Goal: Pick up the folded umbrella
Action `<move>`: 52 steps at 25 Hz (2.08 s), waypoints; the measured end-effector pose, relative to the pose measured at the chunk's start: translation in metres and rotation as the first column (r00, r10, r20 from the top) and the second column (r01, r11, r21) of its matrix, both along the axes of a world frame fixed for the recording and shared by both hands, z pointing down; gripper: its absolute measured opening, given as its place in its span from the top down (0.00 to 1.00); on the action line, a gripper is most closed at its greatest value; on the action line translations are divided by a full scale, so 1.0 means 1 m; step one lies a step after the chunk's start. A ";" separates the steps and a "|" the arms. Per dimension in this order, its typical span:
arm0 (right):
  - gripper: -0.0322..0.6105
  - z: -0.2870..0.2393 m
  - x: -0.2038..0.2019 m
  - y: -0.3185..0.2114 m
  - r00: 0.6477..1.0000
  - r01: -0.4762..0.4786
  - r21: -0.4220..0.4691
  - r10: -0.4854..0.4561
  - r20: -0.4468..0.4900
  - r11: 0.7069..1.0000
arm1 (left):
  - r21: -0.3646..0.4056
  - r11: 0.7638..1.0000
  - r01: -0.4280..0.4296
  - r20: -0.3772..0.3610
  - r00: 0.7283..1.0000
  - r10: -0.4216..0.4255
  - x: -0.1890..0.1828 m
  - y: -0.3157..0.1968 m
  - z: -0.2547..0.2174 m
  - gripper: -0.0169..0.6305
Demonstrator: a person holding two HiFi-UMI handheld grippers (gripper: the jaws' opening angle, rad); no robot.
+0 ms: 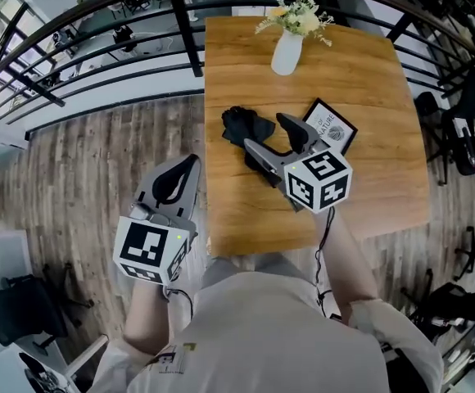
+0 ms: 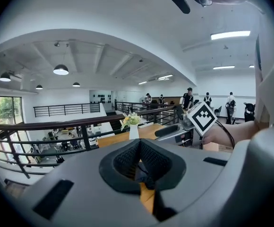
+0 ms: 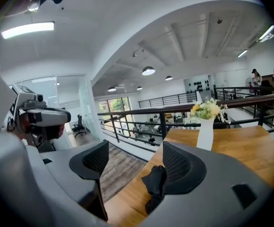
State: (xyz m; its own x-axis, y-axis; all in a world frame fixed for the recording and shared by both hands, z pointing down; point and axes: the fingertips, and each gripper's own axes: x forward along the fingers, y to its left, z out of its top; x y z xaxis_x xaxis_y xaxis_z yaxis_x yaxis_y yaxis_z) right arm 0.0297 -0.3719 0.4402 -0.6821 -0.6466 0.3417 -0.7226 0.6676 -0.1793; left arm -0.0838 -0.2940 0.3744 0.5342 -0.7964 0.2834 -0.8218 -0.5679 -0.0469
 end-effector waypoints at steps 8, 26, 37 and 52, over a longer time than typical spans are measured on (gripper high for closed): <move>0.39 0.097 -0.025 -0.039 0.993 -0.029 -0.150 0.011 -0.115 0.988 | -0.060 0.998 0.025 -0.006 1.000 -0.026 -0.027 -0.036 0.053 0.95; 0.37 0.285 -0.022 -0.060 0.923 -0.150 -0.334 0.010 -0.385 0.931 | -0.316 0.946 0.070 0.019 0.998 -0.068 -0.062 -0.037 0.194 0.95; 0.46 0.326 -0.001 -0.067 0.849 -0.164 -0.333 -0.039 -0.528 0.929 | -0.358 0.930 0.078 0.038 0.997 -0.069 -0.080 -0.006 0.215 0.95; 0.55 0.166 -0.053 -0.028 0.994 -0.099 -0.381 0.110 0.007 0.919 | -0.250 0.965 0.077 -0.060 0.994 -0.094 -0.079 -0.014 0.133 0.95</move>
